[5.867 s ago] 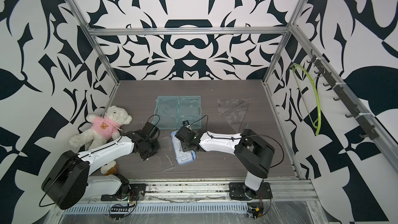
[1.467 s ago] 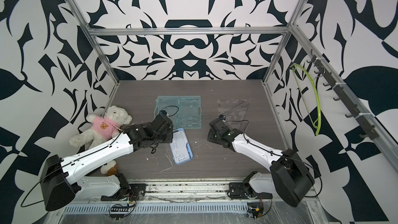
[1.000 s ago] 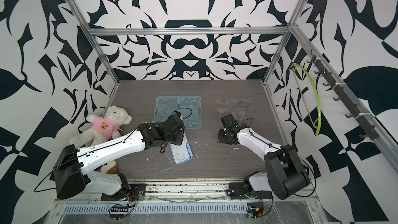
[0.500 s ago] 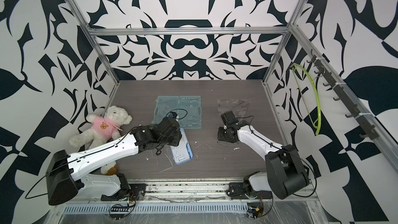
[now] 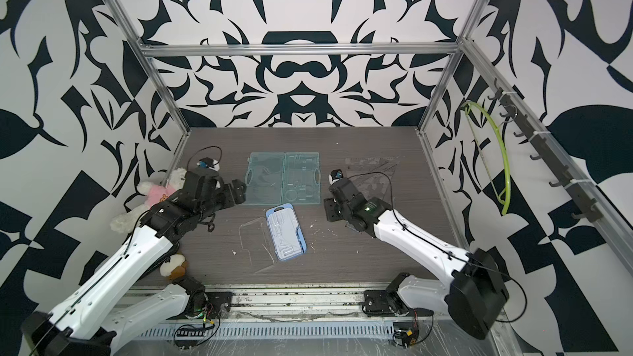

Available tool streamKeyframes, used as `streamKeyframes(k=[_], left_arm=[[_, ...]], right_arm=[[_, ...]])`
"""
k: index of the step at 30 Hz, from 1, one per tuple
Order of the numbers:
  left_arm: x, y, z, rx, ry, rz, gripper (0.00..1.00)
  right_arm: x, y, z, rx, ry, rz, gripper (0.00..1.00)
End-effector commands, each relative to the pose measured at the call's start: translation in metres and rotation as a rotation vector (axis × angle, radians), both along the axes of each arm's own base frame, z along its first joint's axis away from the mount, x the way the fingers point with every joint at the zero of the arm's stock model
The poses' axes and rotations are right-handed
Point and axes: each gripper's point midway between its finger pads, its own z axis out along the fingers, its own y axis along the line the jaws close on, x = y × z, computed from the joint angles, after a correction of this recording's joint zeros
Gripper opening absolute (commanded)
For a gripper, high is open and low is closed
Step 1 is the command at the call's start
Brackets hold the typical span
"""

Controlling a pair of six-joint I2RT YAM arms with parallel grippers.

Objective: Open the ruler set and take out the ruler
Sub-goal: Reset both arms

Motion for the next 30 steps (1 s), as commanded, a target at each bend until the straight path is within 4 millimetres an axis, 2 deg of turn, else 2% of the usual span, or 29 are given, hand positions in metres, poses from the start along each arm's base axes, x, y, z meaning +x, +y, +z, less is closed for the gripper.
streamKeyframes(k=[1,3,6,12,16,20,23,26,30], left_arm=[[0.003,0.041,-0.001,0.092,-0.041,0.127,0.95],[0.010,0.050,-0.006,0.119,-0.031,0.141,0.96],[0.027,0.065,-0.025,0.207,-0.023,0.166,1.00],[0.071,0.086,-0.058,0.250,-0.127,0.148,0.99],[0.089,0.086,-0.065,0.278,-0.262,0.110,0.99],[0.098,0.075,-0.080,0.267,-0.319,0.030,0.99],[0.102,0.074,-0.109,0.285,-0.281,-0.002,0.99],[0.111,0.069,-0.114,0.282,-0.293,-0.044,0.99],[0.118,0.066,-0.137,0.250,-0.275,-0.087,0.99]], right_arm=[[0.018,-0.029,0.033,-0.046,-0.275,-0.091,0.60],[0.019,-0.046,0.039,-0.053,-0.325,-0.137,0.62],[0.023,-0.080,0.036,-0.105,-0.348,-0.266,0.63],[0.033,-0.151,0.013,-0.213,-0.420,-0.503,0.64],[0.032,-0.179,-0.003,-0.319,-0.446,-0.570,0.65],[0.044,-0.179,-0.024,-0.349,-0.431,-0.546,0.65],[0.059,-0.173,-0.041,-0.280,-0.424,-0.499,0.63],[0.076,-0.165,-0.050,-0.263,-0.433,-0.443,0.61],[0.096,-0.156,-0.070,-0.221,-0.394,-0.340,0.59]])
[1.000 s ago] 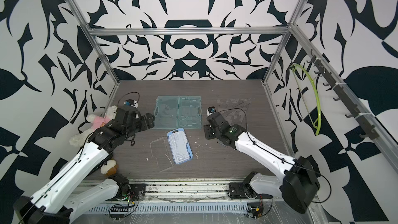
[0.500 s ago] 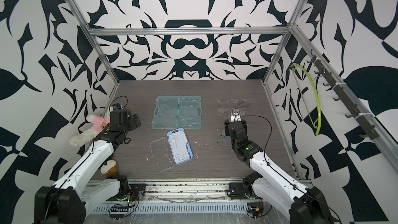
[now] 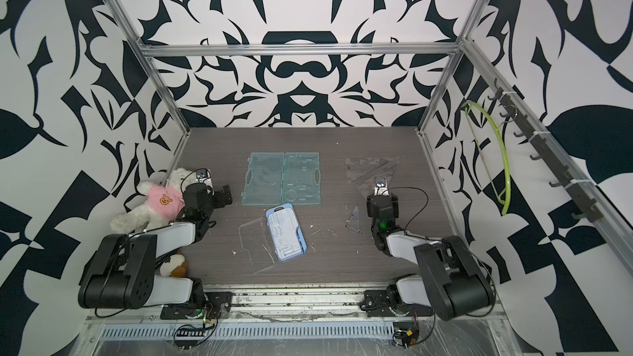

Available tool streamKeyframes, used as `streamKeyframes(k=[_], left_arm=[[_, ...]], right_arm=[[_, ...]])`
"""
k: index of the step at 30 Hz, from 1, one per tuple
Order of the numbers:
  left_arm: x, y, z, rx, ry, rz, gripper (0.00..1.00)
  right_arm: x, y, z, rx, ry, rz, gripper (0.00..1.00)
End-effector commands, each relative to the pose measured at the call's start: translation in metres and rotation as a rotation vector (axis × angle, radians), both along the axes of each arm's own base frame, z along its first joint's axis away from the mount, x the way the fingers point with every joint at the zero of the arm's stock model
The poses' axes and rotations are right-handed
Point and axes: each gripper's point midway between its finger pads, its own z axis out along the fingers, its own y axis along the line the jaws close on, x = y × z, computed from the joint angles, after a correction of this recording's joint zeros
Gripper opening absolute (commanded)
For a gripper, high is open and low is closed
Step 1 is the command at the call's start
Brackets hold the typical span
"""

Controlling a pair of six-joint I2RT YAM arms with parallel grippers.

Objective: Open the ruler set and take out the ruler
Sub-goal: Reset both arms

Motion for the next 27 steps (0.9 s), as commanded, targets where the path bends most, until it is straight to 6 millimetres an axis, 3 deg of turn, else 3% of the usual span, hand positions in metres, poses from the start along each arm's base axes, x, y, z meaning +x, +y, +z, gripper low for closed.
streamKeyframes(k=[1,5,8,14,15,16,27], left_arm=[[0.016,-0.011,0.004,-0.008,-0.080,-0.089,0.99],[0.015,-0.013,0.003,-0.026,-0.072,-0.114,0.99],[0.018,-0.012,0.001,-0.032,-0.068,-0.111,0.99],[0.014,-0.012,0.004,-0.023,-0.081,-0.107,0.99],[0.014,-0.012,0.005,-0.019,-0.085,-0.107,0.99],[0.014,-0.013,0.005,-0.016,-0.088,-0.108,0.99],[0.014,-0.012,0.004,-0.018,-0.089,-0.104,0.99]], right_arm=[[0.031,0.021,0.025,0.063,-0.132,0.124,0.59],[0.037,0.016,0.010,0.132,-0.076,0.150,0.60],[0.042,0.005,0.007,0.231,-0.066,0.145,0.66],[0.040,0.004,0.008,0.228,-0.063,0.140,0.69],[0.040,0.004,0.008,0.227,-0.066,0.140,0.87],[0.040,0.004,0.008,0.229,-0.067,0.140,1.00],[0.039,0.004,0.009,0.229,-0.074,0.141,1.00]])
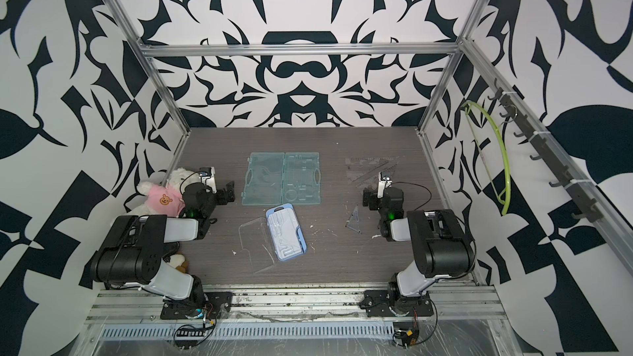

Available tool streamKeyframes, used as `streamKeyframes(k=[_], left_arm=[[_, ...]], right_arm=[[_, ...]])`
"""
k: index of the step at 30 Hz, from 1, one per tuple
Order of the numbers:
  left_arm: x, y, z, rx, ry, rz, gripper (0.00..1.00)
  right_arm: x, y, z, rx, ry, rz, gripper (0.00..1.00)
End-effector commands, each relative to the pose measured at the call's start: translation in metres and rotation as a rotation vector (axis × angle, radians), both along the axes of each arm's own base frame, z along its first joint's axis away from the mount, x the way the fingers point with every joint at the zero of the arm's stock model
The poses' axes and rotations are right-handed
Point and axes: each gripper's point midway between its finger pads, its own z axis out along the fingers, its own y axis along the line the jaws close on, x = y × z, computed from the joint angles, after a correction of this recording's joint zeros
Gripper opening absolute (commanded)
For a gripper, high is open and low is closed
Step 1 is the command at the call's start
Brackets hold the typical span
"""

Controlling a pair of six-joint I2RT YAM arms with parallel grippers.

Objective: Open the ruler set and take out the ruler
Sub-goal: Reset both arms

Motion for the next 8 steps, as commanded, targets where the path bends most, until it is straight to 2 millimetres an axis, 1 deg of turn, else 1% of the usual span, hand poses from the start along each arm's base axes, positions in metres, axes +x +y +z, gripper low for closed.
streamKeyframes(k=[1,4,8], left_arm=[[0.0000,-0.0008,0.0013,0.008,-0.013,-0.007,0.99],[0.0028,-0.0010,-0.0013,0.004,0.002,-0.010,0.99],[0.0000,-0.0016,0.0023,0.004,-0.014,-0.014,0.99]], right_arm=[[0.0074,0.0026,0.0223,0.015,-0.078,0.006,1.00],[0.0072,0.0024,0.0219,0.014,-0.076,0.005,1.00],[0.0072,0.0021,0.0219,0.014,-0.076,0.004,1.00]])
